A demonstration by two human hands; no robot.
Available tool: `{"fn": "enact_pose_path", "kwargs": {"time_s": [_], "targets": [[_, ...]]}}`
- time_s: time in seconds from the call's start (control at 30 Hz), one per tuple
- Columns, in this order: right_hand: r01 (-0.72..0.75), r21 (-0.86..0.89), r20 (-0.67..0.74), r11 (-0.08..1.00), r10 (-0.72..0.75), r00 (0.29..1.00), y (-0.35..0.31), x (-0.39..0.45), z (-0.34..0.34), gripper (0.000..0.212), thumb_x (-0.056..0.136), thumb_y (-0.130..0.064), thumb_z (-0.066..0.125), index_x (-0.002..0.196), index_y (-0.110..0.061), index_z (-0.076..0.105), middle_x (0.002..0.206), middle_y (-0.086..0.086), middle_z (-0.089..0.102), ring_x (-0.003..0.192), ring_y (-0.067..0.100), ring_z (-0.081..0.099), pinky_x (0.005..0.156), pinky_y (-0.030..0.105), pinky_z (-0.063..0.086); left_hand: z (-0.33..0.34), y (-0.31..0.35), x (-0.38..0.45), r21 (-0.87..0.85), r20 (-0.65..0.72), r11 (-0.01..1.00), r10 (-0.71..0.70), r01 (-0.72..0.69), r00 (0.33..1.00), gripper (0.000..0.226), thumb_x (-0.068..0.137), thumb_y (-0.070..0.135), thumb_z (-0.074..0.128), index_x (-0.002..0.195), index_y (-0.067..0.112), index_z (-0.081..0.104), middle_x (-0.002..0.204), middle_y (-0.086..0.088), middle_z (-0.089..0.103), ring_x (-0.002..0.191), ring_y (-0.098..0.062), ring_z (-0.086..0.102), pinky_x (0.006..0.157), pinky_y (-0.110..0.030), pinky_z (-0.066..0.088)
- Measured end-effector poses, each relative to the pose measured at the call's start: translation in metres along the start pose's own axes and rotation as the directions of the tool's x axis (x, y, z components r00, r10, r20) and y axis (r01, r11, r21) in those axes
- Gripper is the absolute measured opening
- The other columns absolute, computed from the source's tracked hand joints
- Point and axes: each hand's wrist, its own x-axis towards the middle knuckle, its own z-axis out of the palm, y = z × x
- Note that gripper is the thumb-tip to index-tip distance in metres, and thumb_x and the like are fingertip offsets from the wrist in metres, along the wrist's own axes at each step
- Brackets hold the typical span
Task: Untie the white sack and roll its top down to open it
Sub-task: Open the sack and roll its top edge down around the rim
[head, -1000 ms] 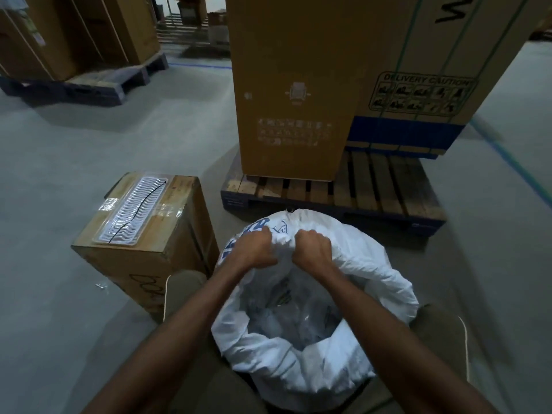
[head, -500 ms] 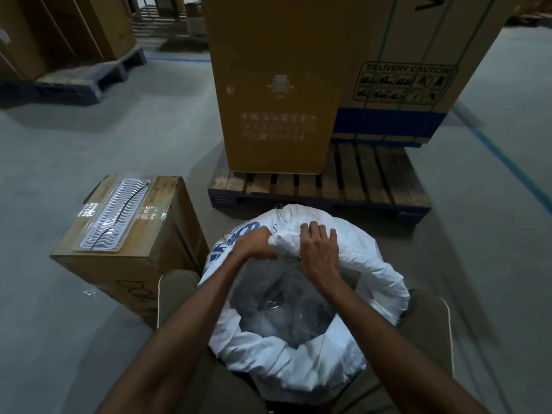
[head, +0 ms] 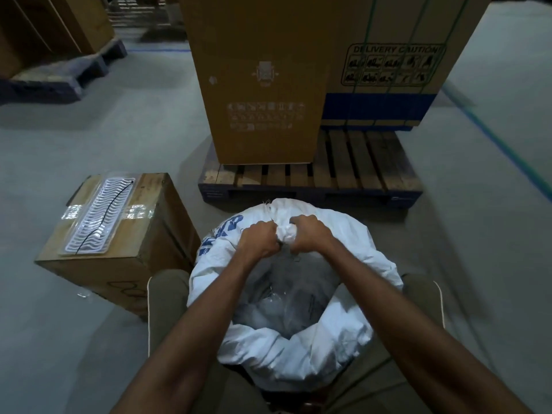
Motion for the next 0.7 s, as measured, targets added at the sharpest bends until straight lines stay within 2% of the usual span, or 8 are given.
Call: {"fn": "enact_pose_path", "kwargs": {"time_s": [0.07,0.13,0.23,0.37,0.43,0.53,0.6,0.7], "targets": [[-0.021,-0.147,-0.299,0.989,-0.024,0.954,0.004,-0.017,0.031,0.079,0.070,-0.032,0.082,0.140,-0.017,0.050,0.130,0.008,0.058,0.117,0.031,0.058,0.095,0.044,0.048,-0.005,-0.001,0.008,-0.014,0.115,0.999,-0.045,0.047,0.992,0.048,0.076,0.041,0.059,0.117,0.015,0.064,0.114,-0.010,0.070,0.100,-0.030,0.066,0.085,-0.039,0.053],[-0.090,-0.160,-0.424,0.983,0.014,0.906,0.007,-0.027,0.052,0.076,0.077,-0.023,0.079,0.144,-0.011,0.047,0.129,0.012,0.061,0.115,0.031,0.061,0.096,0.045,0.049,-0.008,0.000,0.015,-0.031,0.227,0.997,-0.065,0.074,0.972,0.055,0.072,0.043,0.058,0.118,0.014,0.064,0.119,-0.012,0.069,0.102,-0.031,0.064,0.091,-0.043,0.054],[-0.137,-0.001,-0.269,0.991,0.131,0.954,0.011,-0.022,0.050,0.051,0.080,-0.030,0.080,0.122,-0.012,0.058,0.112,0.009,0.068,0.099,0.029,0.069,0.078,0.036,0.051,-0.010,0.003,0.008,0.066,0.246,0.997,-0.053,0.038,0.968,0.069,0.080,0.044,0.069,0.136,0.009,0.053,0.132,-0.017,0.062,0.119,-0.035,0.058,0.100,-0.046,0.049],[-0.070,0.051,0.044,0.996,0.068,0.997,0.007,-0.010,0.002,0.037,0.074,-0.021,0.076,0.104,-0.010,0.058,0.100,0.008,0.065,0.093,0.027,0.067,0.071,0.035,0.053,0.001,0.011,-0.015,0.157,-0.088,0.971,0.196,-0.181,0.977,0.103,0.075,0.029,0.083,0.155,0.008,0.022,0.150,-0.024,0.034,0.140,-0.039,0.033,0.118,-0.046,0.032],[-0.023,0.080,0.242,0.997,0.003,0.970,0.000,-0.006,-0.022,0.040,0.074,-0.008,0.074,0.112,-0.003,0.063,0.110,0.012,0.065,0.103,0.030,0.065,0.078,0.036,0.053,0.006,0.017,-0.013,0.164,-0.147,0.928,0.358,-0.334,0.922,0.091,0.074,0.033,0.082,0.149,0.008,0.037,0.140,-0.016,0.048,0.129,-0.033,0.046,0.113,-0.041,0.035],[-0.074,0.117,0.322,0.990,0.032,0.946,0.001,-0.001,-0.032,0.039,0.067,-0.011,0.077,0.105,-0.005,0.066,0.105,0.012,0.066,0.087,0.025,0.062,0.071,0.032,0.050,0.005,0.032,0.006,0.204,-0.176,0.934,0.329,-0.293,0.928,0.068,0.068,0.050,0.081,0.118,0.010,0.057,0.107,-0.009,0.064,0.098,-0.030,0.059,0.088,-0.042,0.045],[-0.099,0.133,0.201,0.986,0.071,0.977,0.009,-0.004,-0.019,0.045,0.065,-0.019,0.080,0.106,-0.009,0.064,0.108,0.011,0.068,0.089,0.026,0.064,0.070,0.032,0.051,0.003,0.038,0.011,0.224,-0.087,0.943,0.269,-0.245,0.959,0.056,0.072,0.041,0.080,0.110,0.008,0.057,0.098,-0.012,0.069,0.093,-0.033,0.063,0.081,-0.041,0.043],[-0.084,-0.067,-0.164,0.994,0.072,0.984,0.027,-0.027,0.022,0.079,0.070,-0.032,0.082,0.140,-0.015,0.050,0.132,0.007,0.058,0.120,0.030,0.056,0.095,0.042,0.048,0.006,0.029,0.012,0.201,-0.037,0.966,0.174,-0.163,0.984,0.031,0.073,0.023,0.069,0.099,0.011,0.058,0.091,-0.009,0.069,0.088,-0.033,0.067,0.069,-0.035,0.039]]}}
